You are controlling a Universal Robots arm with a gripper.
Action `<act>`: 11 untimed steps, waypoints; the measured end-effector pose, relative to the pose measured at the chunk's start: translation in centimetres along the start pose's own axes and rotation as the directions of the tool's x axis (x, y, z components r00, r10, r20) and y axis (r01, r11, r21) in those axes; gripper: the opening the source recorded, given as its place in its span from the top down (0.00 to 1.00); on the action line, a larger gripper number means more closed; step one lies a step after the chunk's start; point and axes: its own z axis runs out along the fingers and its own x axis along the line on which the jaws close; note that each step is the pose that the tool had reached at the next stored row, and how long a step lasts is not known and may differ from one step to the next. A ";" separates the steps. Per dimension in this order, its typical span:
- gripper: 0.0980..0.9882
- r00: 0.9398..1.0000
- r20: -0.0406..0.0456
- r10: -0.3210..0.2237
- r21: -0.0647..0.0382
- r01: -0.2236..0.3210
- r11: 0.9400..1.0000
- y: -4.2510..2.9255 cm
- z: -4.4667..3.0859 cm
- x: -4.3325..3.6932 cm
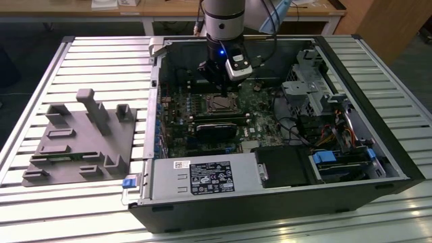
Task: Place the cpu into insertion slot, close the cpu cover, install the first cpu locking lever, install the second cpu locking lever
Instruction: 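Install the second cpu locking lever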
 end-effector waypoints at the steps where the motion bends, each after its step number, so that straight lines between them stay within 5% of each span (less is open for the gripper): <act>1: 0.99 1.000 0.000 0.000 0.000 0.000 1.000 0.00 0.00 0.00; 11: 0.99 1.000 0.000 0.000 0.000 0.000 1.000 -0.39 0.00 -0.11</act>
